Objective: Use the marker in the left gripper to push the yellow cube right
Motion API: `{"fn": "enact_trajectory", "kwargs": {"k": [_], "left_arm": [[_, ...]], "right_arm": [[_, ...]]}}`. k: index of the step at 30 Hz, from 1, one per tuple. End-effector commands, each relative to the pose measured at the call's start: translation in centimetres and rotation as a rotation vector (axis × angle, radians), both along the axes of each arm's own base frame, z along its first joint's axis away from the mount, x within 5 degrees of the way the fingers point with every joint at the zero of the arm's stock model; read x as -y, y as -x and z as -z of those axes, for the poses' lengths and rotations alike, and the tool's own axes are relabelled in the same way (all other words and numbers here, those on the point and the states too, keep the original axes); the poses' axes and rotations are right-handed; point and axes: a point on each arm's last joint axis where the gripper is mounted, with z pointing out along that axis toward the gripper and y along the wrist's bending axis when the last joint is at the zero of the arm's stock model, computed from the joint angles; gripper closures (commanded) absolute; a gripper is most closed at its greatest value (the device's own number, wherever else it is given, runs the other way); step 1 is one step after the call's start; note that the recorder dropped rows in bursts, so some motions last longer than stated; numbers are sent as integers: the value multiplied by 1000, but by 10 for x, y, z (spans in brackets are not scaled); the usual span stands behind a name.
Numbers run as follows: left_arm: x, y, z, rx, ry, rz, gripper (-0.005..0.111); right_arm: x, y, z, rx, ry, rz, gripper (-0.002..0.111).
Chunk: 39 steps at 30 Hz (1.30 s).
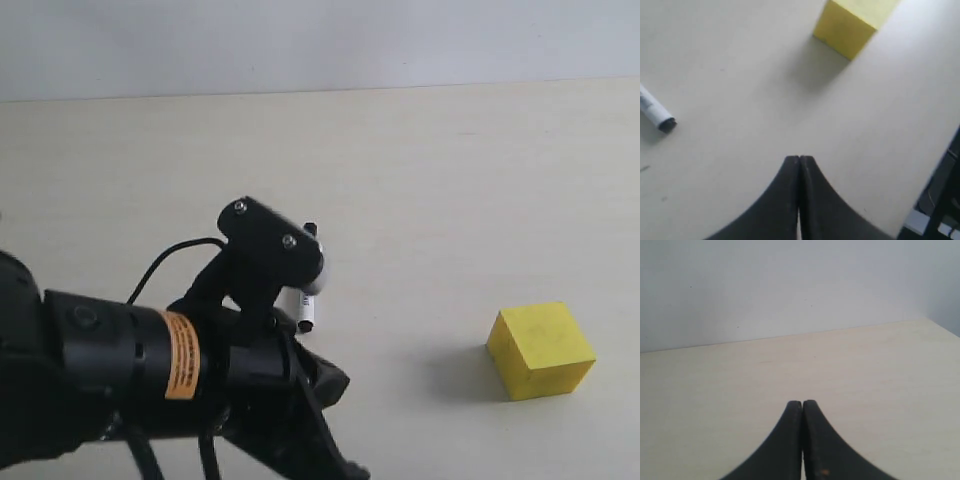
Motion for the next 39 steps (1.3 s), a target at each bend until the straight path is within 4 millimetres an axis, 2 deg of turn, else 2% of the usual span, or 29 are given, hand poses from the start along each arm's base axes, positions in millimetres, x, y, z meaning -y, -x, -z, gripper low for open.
{"fn": "enact_trajectory", "kwargs": {"k": [1, 5, 12, 17, 20, 25, 28, 29, 33, 34, 35, 39], "left_arm": [[-2, 18, -2, -3, 8, 54, 107], [-1, 18, 0, 26, -13, 92, 107], [6, 4, -17, 323, 96, 227, 107], [-8, -24, -31, 313, 192, 28, 107], [-28, -50, -38, 306, 213, -128, 107], [-79, -93, -53, 359, 225, -381, 107], [-114, -104, -67, 379, 218, -511, 107], [-141, -106, -77, 375, 219, -613, 107], [-193, -92, -94, 391, 214, -799, 107], [-218, -75, -99, 402, 232, -916, 107], [-229, -65, -101, 408, 245, -973, 107], [-254, -17, -96, 460, 261, -1131, 107]], "right_arm": [[0, 0, 1, 7, 8, 6, 108], [0, 0, 1, 7, 8, 6, 108], [0, 0, 1, 7, 8, 6, 108], [0, 0, 1, 7, 8, 6, 108], [0, 0, 1, 7, 8, 6, 108], [0, 0, 1, 7, 8, 6, 108], [0, 0, 1, 7, 8, 6, 108], [0, 0, 1, 7, 8, 6, 108], [0, 0, 1, 7, 8, 6, 108], [0, 0, 1, 7, 8, 6, 108], [0, 0, 1, 7, 8, 6, 108], [0, 0, 1, 7, 8, 6, 108]]}}
